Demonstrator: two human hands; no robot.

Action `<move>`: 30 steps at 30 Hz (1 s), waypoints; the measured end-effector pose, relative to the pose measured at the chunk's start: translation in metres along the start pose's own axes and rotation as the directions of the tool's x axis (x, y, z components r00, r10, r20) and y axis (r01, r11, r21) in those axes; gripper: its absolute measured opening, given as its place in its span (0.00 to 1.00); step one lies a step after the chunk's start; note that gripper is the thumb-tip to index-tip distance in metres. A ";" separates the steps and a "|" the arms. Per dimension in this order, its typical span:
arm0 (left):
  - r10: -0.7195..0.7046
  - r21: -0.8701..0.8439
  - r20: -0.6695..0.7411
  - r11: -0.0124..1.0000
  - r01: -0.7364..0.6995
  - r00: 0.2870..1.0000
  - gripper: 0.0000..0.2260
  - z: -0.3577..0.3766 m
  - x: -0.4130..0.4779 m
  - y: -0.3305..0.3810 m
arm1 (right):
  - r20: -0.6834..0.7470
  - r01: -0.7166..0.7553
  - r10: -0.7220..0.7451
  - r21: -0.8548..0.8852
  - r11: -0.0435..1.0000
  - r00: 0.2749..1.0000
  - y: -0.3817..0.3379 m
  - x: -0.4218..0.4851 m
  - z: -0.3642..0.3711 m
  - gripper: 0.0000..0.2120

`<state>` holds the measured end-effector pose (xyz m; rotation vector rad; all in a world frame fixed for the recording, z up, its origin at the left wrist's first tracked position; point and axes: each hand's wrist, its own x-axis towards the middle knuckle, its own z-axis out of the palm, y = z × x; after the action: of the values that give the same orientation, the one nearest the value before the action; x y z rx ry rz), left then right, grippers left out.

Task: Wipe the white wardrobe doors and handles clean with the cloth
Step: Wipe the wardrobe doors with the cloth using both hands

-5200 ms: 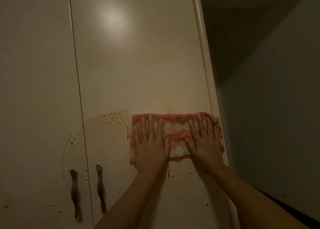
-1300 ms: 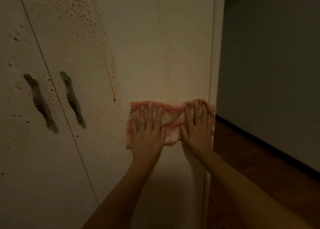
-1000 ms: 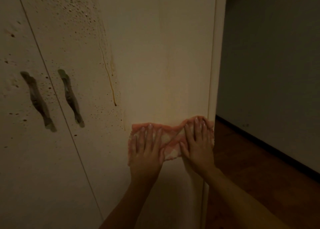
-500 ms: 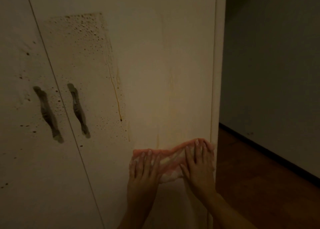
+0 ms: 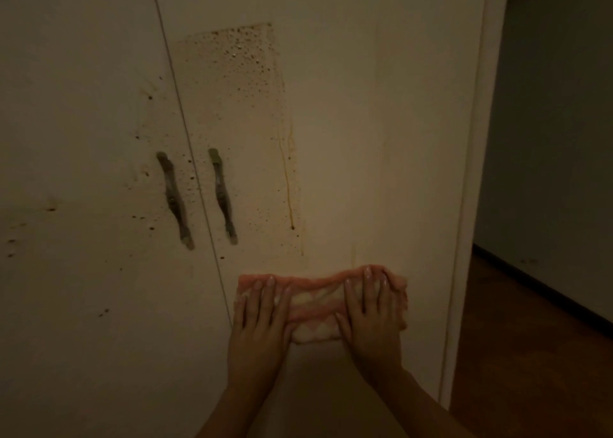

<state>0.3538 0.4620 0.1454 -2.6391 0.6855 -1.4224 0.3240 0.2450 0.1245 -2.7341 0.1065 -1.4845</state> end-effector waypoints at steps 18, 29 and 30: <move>-0.128 0.038 0.026 0.991 0.127 0.991 0.28 -0.026 -0.042 -0.124 | 0.021 0.182 -0.182 0.031 0.983 0.983 -0.127 0.026 0.002 0.30; -0.157 0.088 0.075 0.985 0.150 0.985 0.31 -0.037 -0.073 -0.203 | -0.071 0.279 -0.275 0.051 0.959 0.959 -0.207 0.036 0.006 0.29; -0.165 0.088 0.077 0.983 0.159 0.983 0.31 -0.038 -0.076 -0.210 | -0.079 0.288 -0.283 0.054 0.956 0.956 -0.214 0.036 0.006 0.29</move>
<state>0.3607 0.6875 0.1631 -2.7258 0.4030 -1.3352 0.3589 0.4560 0.1636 -2.7363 -0.3450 -1.6161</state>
